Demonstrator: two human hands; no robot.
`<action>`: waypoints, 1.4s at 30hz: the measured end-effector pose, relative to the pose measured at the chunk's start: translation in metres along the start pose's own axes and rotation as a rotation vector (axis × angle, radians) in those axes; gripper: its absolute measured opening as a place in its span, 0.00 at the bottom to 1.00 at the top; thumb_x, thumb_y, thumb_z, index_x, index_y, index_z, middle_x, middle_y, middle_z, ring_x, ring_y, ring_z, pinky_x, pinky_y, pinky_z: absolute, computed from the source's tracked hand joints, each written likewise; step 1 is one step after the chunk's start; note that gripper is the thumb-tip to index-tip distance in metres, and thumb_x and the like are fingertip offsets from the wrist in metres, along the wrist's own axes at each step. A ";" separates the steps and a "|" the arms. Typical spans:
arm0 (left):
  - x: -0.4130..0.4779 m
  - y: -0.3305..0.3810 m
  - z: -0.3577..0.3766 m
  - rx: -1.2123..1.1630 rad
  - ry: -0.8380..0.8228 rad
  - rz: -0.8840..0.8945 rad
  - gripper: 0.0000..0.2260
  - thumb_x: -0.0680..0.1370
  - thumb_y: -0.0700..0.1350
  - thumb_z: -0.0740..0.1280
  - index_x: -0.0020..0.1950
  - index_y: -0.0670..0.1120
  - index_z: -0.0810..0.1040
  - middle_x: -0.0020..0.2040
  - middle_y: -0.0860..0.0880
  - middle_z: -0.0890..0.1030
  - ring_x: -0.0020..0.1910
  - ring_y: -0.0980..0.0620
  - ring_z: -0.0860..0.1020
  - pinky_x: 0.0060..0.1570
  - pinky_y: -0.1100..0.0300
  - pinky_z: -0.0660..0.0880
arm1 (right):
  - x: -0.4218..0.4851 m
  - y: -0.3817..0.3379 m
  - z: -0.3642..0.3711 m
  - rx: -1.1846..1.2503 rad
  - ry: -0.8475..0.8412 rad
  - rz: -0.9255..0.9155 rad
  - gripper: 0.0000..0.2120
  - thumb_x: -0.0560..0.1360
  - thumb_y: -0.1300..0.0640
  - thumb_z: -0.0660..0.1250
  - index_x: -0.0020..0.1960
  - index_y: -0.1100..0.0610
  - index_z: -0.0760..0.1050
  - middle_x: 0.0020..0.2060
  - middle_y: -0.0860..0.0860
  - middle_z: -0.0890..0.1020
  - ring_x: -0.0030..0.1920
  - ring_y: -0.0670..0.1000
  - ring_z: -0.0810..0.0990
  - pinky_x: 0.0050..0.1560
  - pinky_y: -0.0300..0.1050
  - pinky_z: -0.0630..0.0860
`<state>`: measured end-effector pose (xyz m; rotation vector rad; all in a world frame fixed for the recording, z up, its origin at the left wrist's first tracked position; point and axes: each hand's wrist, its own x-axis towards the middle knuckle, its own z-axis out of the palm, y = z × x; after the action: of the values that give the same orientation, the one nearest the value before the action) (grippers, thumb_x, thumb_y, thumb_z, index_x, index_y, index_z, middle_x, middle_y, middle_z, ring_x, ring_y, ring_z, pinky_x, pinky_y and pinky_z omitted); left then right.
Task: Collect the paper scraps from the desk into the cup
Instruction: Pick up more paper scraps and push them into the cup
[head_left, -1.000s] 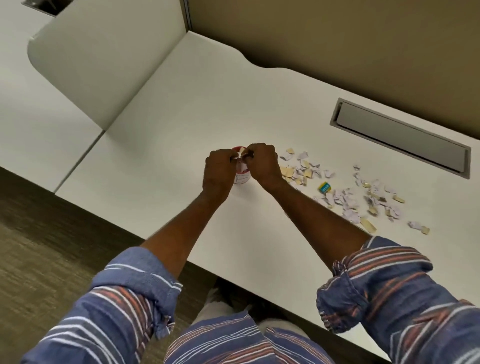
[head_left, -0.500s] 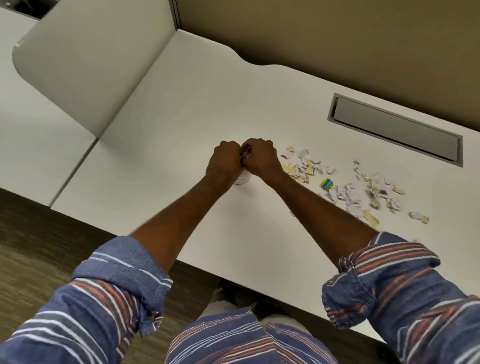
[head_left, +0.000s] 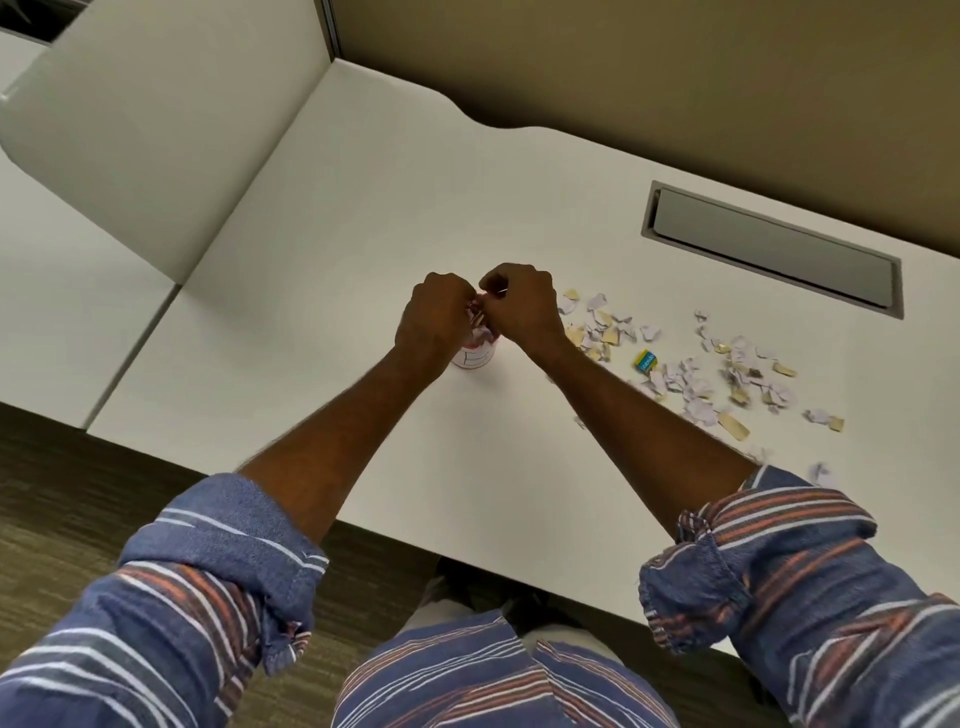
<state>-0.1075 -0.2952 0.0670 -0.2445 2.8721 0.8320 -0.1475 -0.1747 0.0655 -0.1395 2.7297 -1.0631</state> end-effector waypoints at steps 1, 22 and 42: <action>0.000 -0.002 0.000 -0.004 0.018 0.014 0.06 0.73 0.40 0.68 0.45 0.42 0.84 0.41 0.42 0.85 0.40 0.43 0.82 0.39 0.55 0.78 | -0.003 0.002 -0.002 0.013 0.028 -0.015 0.09 0.71 0.62 0.70 0.50 0.59 0.84 0.47 0.53 0.87 0.48 0.51 0.85 0.54 0.46 0.81; -0.008 -0.017 0.017 -0.096 0.007 0.043 0.12 0.80 0.40 0.64 0.61 0.44 0.82 0.59 0.44 0.83 0.59 0.45 0.80 0.62 0.55 0.74 | -0.032 0.034 0.005 -0.308 -0.115 -0.346 0.09 0.78 0.58 0.68 0.56 0.56 0.84 0.50 0.55 0.87 0.50 0.55 0.85 0.53 0.48 0.80; -0.005 0.032 0.030 -0.204 0.230 0.264 0.10 0.79 0.44 0.66 0.59 0.47 0.82 0.57 0.50 0.83 0.59 0.51 0.79 0.62 0.66 0.69 | -0.049 0.091 -0.044 -0.100 0.195 -0.087 0.11 0.78 0.57 0.68 0.58 0.59 0.81 0.55 0.53 0.84 0.57 0.54 0.82 0.62 0.46 0.75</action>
<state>-0.1064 -0.2521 0.0593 0.0225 3.0767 1.2214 -0.1107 -0.0709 0.0428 -0.1801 2.9784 -1.0103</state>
